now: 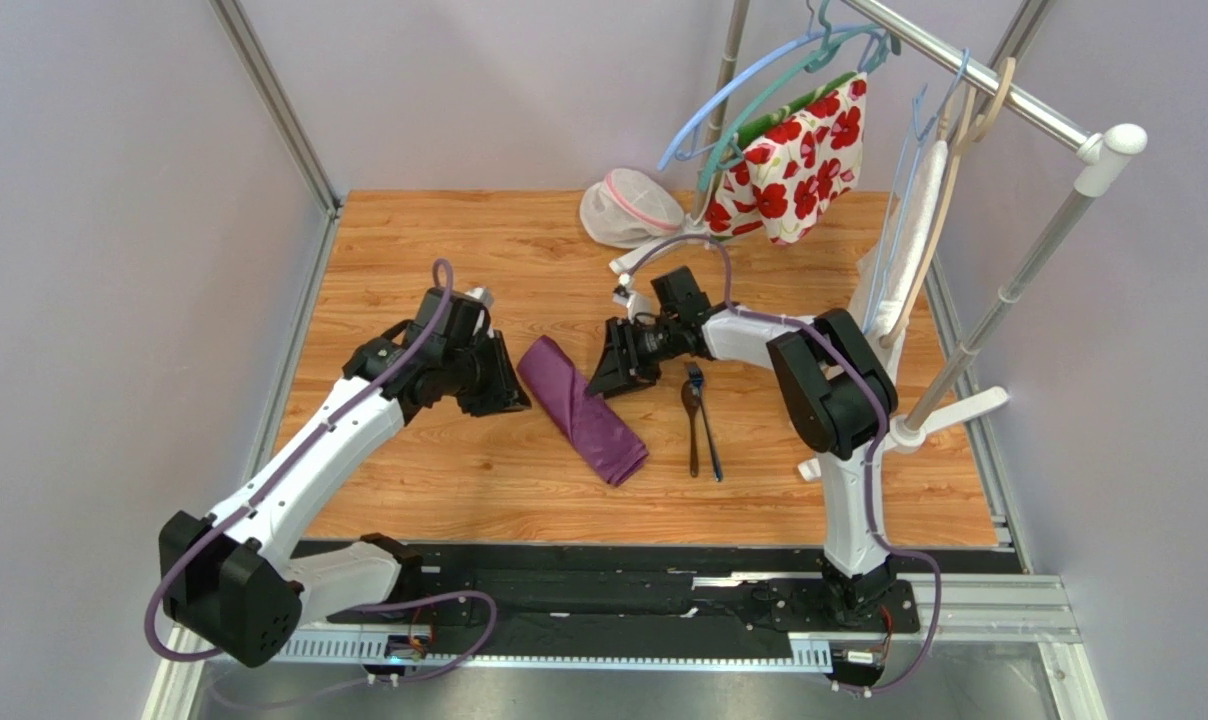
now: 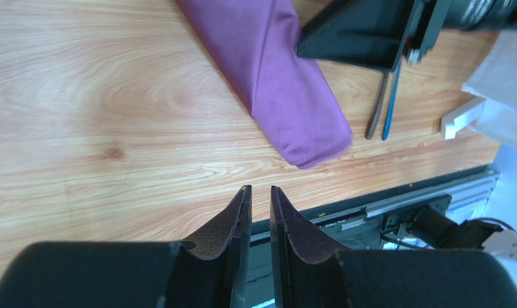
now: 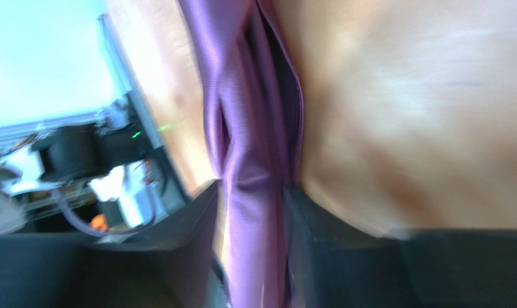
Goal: Fold the napkin into a case and place the utensils inside
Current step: Turn over the smaller rectangle-folded napkin at the center of the board, then pick up the fork from the center of the board.
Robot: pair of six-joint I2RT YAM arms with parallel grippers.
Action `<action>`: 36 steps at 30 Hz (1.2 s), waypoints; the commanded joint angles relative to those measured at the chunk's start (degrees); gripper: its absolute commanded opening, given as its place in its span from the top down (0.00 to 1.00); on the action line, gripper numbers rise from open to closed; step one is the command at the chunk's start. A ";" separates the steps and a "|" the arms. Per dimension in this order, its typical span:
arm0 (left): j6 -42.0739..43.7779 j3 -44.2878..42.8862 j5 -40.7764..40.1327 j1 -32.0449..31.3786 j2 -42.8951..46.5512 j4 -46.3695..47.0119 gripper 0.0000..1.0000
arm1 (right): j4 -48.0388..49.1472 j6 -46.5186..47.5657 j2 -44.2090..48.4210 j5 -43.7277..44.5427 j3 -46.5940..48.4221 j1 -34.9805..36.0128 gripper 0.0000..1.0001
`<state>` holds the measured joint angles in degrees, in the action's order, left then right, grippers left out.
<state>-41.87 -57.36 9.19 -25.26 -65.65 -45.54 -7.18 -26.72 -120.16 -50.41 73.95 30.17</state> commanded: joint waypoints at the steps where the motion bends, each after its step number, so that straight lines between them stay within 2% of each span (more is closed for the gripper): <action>1: -0.41 0.06 2.50 -3.38 -3.33 6.59 0.75 | -15.29 11.41 3.08 10.22 7.42 -3.19 0.42; 4: -0.50 -0.90 3.38 -5.41 -7.98 10.90 0.75 | -25.75 15.29 5.80 18.84 12.08 -3.28 0.31; 7: -1.37 -1.70 3.12 -5.33 -10.81 13.01 0.78 | -30.26 14.77 11.86 26.23 9.30 -2.05 0.33; 10: -2.16 -2.14 2.50 -4.89 -12.83 15.91 0.78 | -28.25 11.00 18.26 29.49 2.20 0.49 0.40; 12: -2.25 -3.97 4.68 -3.93 -14.94 16.36 0.80 | -23.60 7.06 21.09 26.43 -2.39 1.99 0.48; 16: -1.64 -5.39 5.57 -3.75 -17.76 16.88 0.82 | -17.18 4.58 26.99 25.80 -12.31 4.10 0.50; 18: -1.64 -4.52 5.92 -3.75 -17.24 17.76 0.80 | -15.49 4.13 27.43 22.91 -13.83 4.10 0.54; 19: -1.55 -4.25 6.36 -3.84 -16.97 18.37 0.80 | -15.93 3.78 28.65 24.56 -14.62 4.10 0.54; 20: -1.12 -3.90 7.24 -3.92 -16.88 18.38 0.80 | -17.07 3.26 33.71 33.45 -16.71 3.32 0.51; 21: -1.11 -3.55 7.59 -4.27 -16.62 18.38 0.79 | -18.21 2.91 35.94 38.32 -17.26 2.70 0.40; 24: -0.59 -1.62 8.21 -6.64 -15.21 19.52 0.74 | -24.01 4.83 39.39 52.40 -15.34 1.38 0.24; 26: -0.93 -0.21 8.74 -7.87 -14.42 20.57 0.72 | -30.83 7.28 36.50 56.10 -11.66 0.94 0.23; 27: -1.02 0.32 9.61 -8.31 -14.16 21.19 0.71 | -33.49 7.82 31.88 57.69 -7.03 0.85 0.25; 29: -0.94 1.37 10.14 -9.90 -12.84 22.51 0.69 | -36.41 9.05 27.98 60.50 -4.44 0.59 0.28; 32: -0.15 1.81 10.06 -11.48 -10.38 22.60 0.67 | -33.01 9.76 24.28 57.90 -3.29 -0.20 0.38; 34: 0.29 1.90 10.85 -11.75 -8.63 22.43 0.66 | -31.23 9.58 22.70 56.83 -2.51 -0.29 0.48; 36: 0.64 1.73 11.64 -11.83 -8.01 21.99 0.66 | -32.81 9.06 21.99 56.66 -1.97 -0.38 0.54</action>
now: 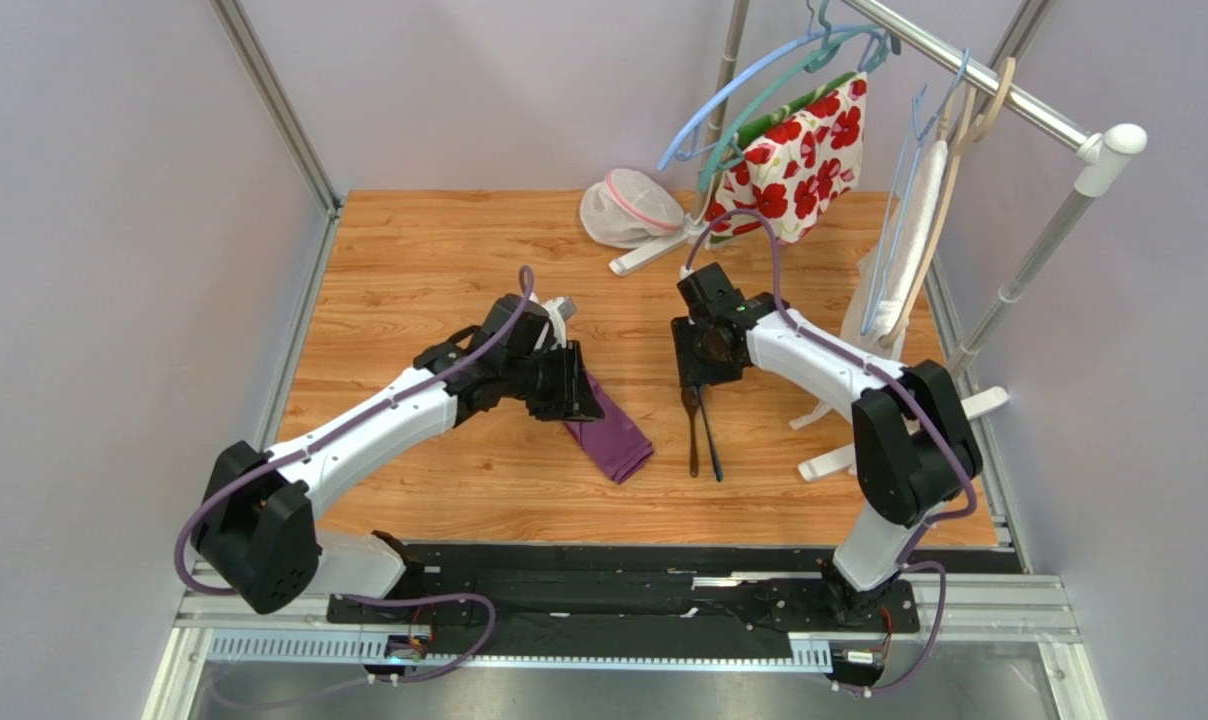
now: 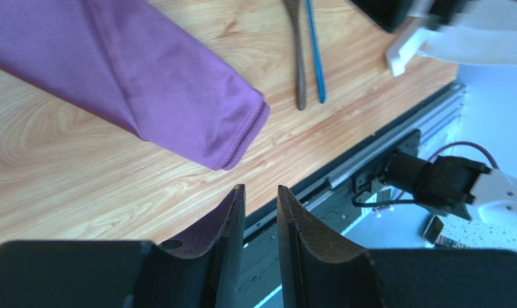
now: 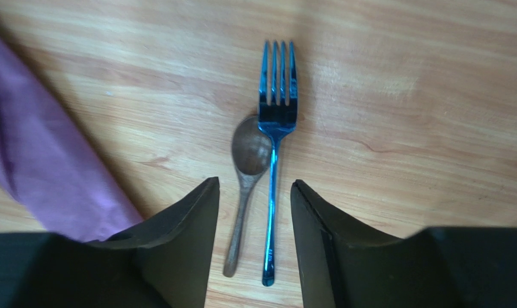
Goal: Fold the napkin into a case and place the utensils inside
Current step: Pick up the fork from the center of the board.
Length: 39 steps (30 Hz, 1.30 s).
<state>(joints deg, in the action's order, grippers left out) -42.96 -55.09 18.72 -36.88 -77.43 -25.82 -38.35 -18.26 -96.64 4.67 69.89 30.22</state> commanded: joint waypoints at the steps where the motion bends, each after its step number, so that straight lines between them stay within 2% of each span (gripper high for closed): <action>1: 1.91 -0.72 2.46 -0.21 4.04 1.83 0.66 | -1.21 0.68 -0.92 0.96 0.09 -0.25 0.54; 8: 2.44 -0.81 4.83 -0.12 3.51 2.27 0.66 | 2.92 1.82 -0.04 0.78 -7.12 0.54 0.58; 15: 1.91 -1.42 5.63 -0.21 3.33 2.10 0.65 | 6.35 2.18 -3.90 0.96 -8.71 0.63 0.69; 21: 1.83 -2.04 5.01 -0.29 2.55 1.65 0.64 | 9.61 0.96 -9.34 4.99 -8.37 3.62 0.70; 23: 1.91 -2.39 4.92 -0.38 2.20 1.65 0.64 | 10.31 0.25 -11.81 9.99 -8.28 3.71 0.78; 24: 2.09 -2.56 4.92 -0.38 1.58 1.65 0.64 | 10.22 0.16 -12.51 11.93 -8.02 3.45 0.95; 25: 2.26 -2.83 4.84 -0.38 1.06 1.65 0.64 | 9.96 0.42 -12.95 13.77 -7.66 3.18 1.00; 28: 3.23 -3.97 6.41 -0.73 -1.58 3.58 0.63 | 9.27 1.21 -7.89 15.80 -8.71 3.27 1.00; 30: 2.97 -3.53 8.26 -1.43 -3.51 8.48 0.61 | 9.52 1.56 1.68 14.77 -10.99 3.18 1.00; 35: -2.47 -1.61 12.21 -3.63 -7.73 24.91 0.60 | 12.59 3.94 17.25 2.65 -15.21 1.43 1.00; 36: -3.18 -1.25 12.39 -3.98 -8.35 31.38 0.60 | 13.38 3.24 21.28 0.28 -15.92 0.73 1.00; 37: -3.97 -0.38 12.39 -4.94 -8.44 34.15 0.60 | 16.26 2.36 23.75 -6.62 -16.97 -1.02 1.00; 39: -4.06 0.07 13.00 -5.83 -8.61 40.90 0.59 | 19.79 -0.80 29.11 -12.02 -19.77 -1.91 1.00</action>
<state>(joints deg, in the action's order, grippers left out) -44.66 -55.86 28.53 -40.73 -86.24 -4.86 -28.32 -15.86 -77.60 6.42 53.34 30.72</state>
